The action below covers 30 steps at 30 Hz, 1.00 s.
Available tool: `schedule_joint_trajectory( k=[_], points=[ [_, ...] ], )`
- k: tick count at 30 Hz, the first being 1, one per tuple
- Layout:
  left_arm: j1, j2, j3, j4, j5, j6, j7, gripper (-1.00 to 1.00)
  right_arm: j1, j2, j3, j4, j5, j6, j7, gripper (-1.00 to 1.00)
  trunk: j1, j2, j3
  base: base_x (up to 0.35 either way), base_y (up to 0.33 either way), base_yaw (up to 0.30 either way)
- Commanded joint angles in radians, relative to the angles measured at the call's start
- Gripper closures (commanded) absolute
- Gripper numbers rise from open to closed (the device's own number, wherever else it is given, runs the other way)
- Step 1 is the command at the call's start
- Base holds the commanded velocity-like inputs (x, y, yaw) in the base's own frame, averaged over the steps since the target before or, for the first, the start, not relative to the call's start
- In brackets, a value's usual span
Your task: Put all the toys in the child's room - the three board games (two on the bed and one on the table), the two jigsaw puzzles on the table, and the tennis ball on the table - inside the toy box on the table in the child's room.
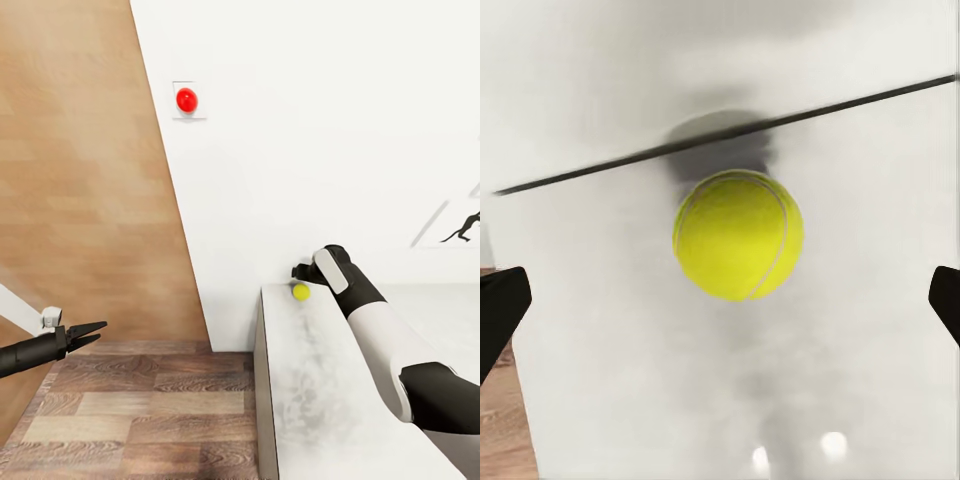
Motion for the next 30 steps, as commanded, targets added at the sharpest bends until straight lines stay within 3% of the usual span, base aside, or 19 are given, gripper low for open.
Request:
schedule_joint_trajectory(
  k=[1,30],
  points=[
    [-0.001,0.0,0.001,0.0,-0.002,0.004,-0.005,-1.0,-0.001,-0.003,0.005,-0.001,-0.011,0.002,-0.009,-1.0,0.0,-0.002,-0.003,0.0,0.0,0.0],
    [-0.001,0.0,0.001,0.001,-0.007,0.004,-0.004,-1.0,-0.05,-0.01,0.004,-0.001,-0.012,0.002,-0.01,-1.0,0.0,-0.002,-0.05,0.0,0.0,0.0]
  ],
)
